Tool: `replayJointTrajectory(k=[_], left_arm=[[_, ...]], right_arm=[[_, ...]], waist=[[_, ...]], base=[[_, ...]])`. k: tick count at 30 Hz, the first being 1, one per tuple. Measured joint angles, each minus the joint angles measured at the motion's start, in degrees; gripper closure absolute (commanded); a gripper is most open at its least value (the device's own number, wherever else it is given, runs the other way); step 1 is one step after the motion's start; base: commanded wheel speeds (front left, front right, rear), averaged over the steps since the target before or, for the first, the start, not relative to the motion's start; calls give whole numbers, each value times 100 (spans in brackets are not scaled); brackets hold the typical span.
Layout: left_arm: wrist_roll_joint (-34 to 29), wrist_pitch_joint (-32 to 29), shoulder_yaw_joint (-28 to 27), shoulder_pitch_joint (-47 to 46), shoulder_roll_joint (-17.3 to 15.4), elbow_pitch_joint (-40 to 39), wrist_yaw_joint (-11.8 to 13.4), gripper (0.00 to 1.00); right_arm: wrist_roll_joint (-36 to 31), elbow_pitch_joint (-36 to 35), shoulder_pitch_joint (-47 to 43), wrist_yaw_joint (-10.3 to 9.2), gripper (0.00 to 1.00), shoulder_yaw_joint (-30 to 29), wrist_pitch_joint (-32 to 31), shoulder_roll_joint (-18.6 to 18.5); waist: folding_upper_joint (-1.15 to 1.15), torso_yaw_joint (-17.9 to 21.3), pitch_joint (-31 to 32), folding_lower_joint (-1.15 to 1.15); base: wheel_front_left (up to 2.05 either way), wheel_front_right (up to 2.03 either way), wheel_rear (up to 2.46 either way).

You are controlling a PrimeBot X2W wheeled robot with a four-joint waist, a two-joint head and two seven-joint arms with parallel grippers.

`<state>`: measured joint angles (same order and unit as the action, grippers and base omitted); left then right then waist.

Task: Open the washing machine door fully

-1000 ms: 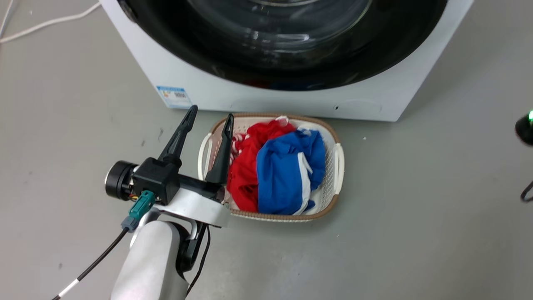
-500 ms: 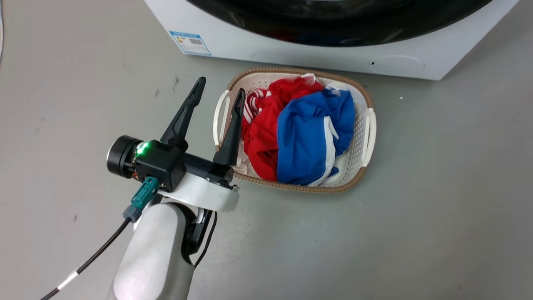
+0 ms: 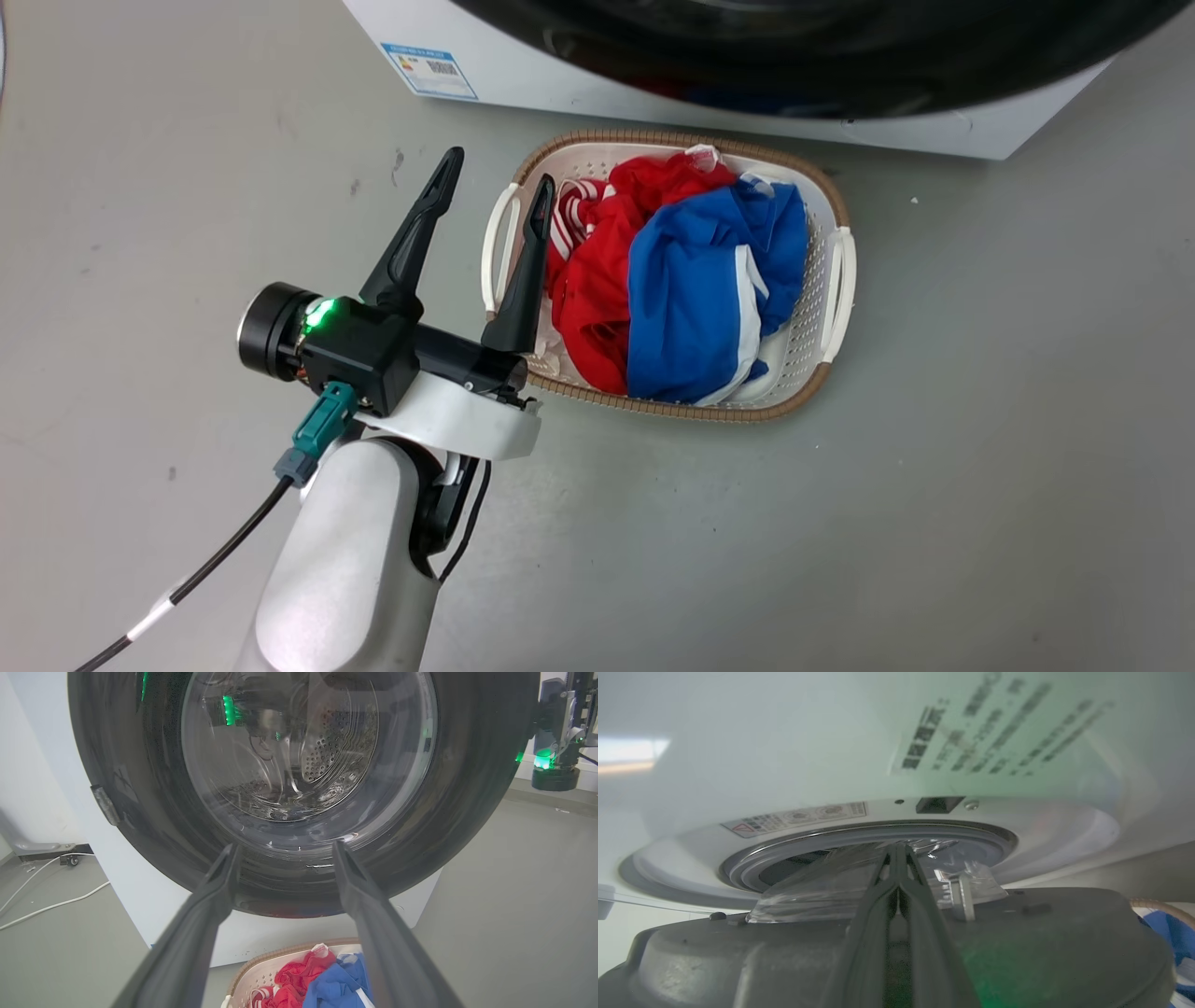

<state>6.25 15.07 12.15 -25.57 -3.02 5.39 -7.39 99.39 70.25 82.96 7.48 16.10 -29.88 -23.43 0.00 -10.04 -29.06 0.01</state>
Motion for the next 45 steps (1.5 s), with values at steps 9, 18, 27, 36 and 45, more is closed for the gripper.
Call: replayJointTrajectory(k=[9, 18, 27, 36, 45], left_arm=[[82, 0, -30, 192, 5, 101, -1, 0], [146, 0, -110, 670, 9, 241, -1, 0], [148, 0, 75, 1203, -33, 361, -2, 0], [256, 0, 232, 1507, -33, 490, -10, 0], [271, 0, 197, 1608, -34, 525, -11, 0]], right_arm=[[90, -385, -838, 0, 100, 125, -946, 118], [252, -962, -2037, 0, 100, 183, -1514, 390], [367, -1968, -3284, -7, 100, 344, -1670, 758], [576, -3054, -4391, -7, 100, 703, -1784, 1049], [463, -3887, -4877, -7, 100, 817, -750, 1150]], waist=[[0, 116, 439, 0], [0, 208, 1148, -1], [0, 212, 1805, -1], [0, 44, 2304, -2], [0, -3, 2469, -2]], base=[[0, 0, 0], [0, 0, 0], [0, 0, 0], [0, 0, 0], [0, 0, 0]])
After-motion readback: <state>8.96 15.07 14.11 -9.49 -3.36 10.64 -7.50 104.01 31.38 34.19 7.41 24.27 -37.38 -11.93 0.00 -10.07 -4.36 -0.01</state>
